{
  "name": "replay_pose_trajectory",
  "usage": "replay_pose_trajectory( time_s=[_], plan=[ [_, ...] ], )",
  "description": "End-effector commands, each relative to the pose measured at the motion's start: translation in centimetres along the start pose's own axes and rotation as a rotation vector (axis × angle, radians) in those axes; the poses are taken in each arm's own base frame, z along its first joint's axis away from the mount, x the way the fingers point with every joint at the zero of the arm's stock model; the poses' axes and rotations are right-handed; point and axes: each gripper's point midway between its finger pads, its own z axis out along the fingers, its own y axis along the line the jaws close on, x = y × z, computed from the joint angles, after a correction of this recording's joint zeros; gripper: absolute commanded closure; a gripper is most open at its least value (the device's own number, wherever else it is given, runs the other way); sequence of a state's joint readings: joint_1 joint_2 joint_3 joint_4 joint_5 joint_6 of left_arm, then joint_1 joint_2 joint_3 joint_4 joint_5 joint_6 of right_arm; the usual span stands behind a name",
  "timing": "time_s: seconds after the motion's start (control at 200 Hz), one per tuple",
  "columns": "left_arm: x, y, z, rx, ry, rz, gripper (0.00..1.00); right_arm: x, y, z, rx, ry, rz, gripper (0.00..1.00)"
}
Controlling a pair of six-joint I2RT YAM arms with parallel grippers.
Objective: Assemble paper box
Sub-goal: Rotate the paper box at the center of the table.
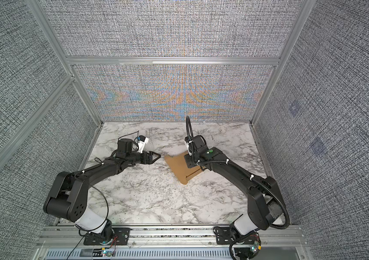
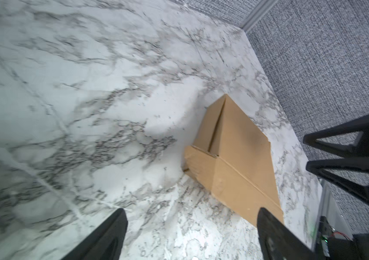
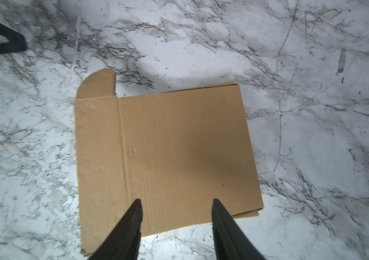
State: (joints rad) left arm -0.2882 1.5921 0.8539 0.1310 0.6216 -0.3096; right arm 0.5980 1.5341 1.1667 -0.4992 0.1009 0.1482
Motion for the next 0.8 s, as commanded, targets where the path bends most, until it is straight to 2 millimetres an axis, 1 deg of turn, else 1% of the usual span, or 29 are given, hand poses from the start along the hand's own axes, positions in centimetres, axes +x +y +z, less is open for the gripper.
replay_pose_trajectory(
  time_s=[0.0,0.085,0.12,0.235,0.265,0.31,0.405,0.445,0.52,0.615,0.715,0.795],
  plan=[
    [-0.1,1.0,-0.1,-0.036,-0.002,0.000,0.08,-1.2,-0.1,1.2,0.037,-0.040,0.000,0.54],
    [0.4,0.4,0.1,0.009,0.003,-0.035,0.09,-0.7,1.8,3.1,-0.010,0.035,-0.034,0.58],
    [0.5,0.3,0.2,0.026,0.000,-0.045,0.09,0.0,2.0,4.1,0.003,0.080,-0.045,0.58],
    [1.1,0.4,0.4,0.027,0.014,-0.064,0.11,2.5,2.5,6.2,0.024,0.174,-0.086,0.59],
    [1.0,0.4,0.4,0.029,0.012,-0.067,0.12,2.9,2.6,6.5,0.024,0.185,-0.091,0.59],
    [1.5,0.5,0.5,0.034,0.019,-0.092,0.12,3.7,2.6,7.0,0.025,0.205,-0.092,0.59],
    [2.5,0.2,0.8,0.064,0.029,-0.146,0.13,4.5,2.5,7.4,0.027,0.214,-0.081,0.59],
    [3.1,-0.1,1.1,0.070,0.042,-0.157,0.13,4.6,2.5,7.3,0.024,0.215,-0.078,0.59],
    [4.0,-0.9,1.7,0.091,0.063,-0.169,0.13,4.1,2.4,6.7,0.031,0.204,-0.084,0.59],
    [4.6,-1.5,2.8,0.121,0.098,-0.163,0.13,2.7,2.0,5.2,0.049,0.179,-0.089,0.57],
    [3.9,-1.6,3.5,0.128,0.095,-0.196,0.14,1.1,2.6,2.9,0.054,0.137,-0.092,0.53],
    [3.0,-1.6,3.4,0.132,0.072,-0.173,0.17,0.6,3.7,1.2,0.089,0.085,-0.144,0.50]
  ],
)
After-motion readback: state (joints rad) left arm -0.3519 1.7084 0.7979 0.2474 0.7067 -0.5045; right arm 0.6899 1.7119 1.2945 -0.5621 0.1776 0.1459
